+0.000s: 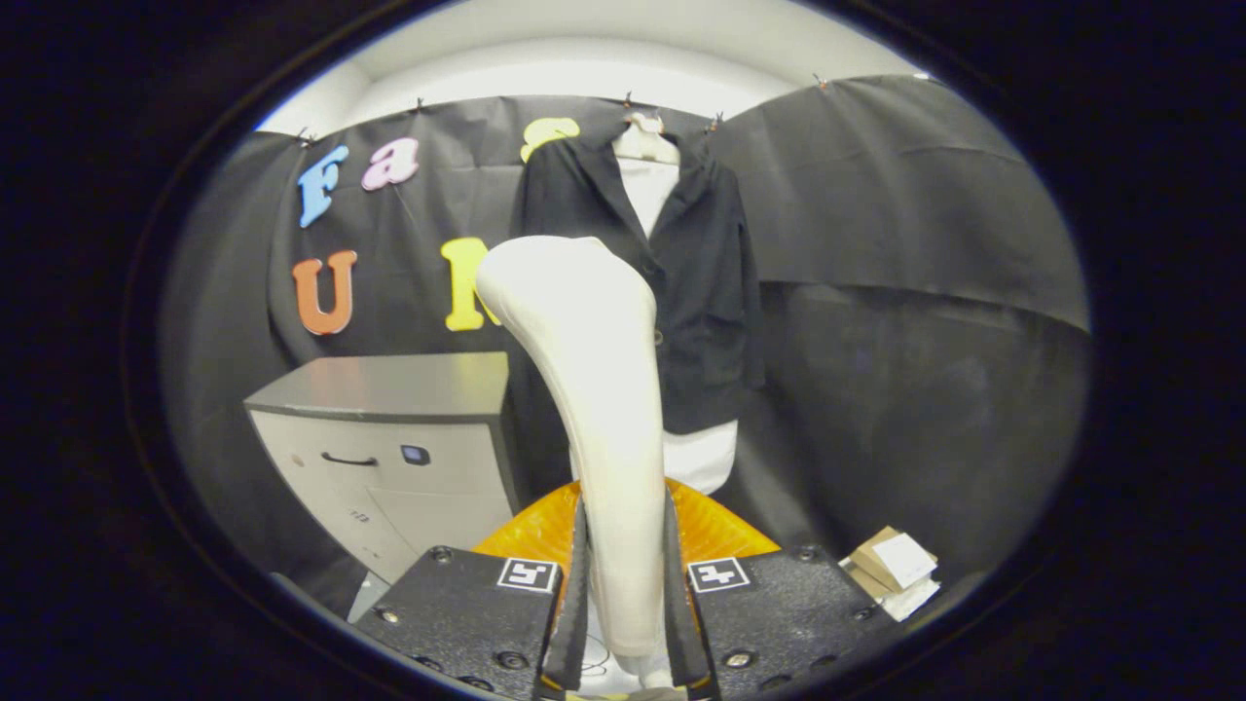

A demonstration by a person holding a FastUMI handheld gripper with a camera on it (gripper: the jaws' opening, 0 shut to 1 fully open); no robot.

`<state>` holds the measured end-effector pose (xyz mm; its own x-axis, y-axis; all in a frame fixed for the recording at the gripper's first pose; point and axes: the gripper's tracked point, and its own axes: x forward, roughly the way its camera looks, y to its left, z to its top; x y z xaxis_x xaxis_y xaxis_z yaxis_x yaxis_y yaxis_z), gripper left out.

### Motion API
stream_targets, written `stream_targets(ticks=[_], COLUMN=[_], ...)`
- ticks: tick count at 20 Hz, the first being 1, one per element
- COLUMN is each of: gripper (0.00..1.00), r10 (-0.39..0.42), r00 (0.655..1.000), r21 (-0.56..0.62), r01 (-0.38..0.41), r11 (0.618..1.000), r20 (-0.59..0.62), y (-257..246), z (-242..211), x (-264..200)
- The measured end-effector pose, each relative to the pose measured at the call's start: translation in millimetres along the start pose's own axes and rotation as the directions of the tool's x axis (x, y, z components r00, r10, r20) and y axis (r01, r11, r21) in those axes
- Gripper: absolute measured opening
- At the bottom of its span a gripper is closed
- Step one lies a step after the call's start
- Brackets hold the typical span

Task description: Iron the clothes twice with a garment steamer, once on the left side and once on the right side.

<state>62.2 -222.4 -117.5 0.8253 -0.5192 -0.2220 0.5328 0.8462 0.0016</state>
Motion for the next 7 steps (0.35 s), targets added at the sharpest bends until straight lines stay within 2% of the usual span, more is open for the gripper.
stream_targets(ticks=[7], gripper=[0.36], r10=[0.064], r00=[0.994], r21=[-0.061], r01=[-0.058], r11=[0.996], r20=[0.091], y=[21.8], z=[44.4], x=[-69.0])
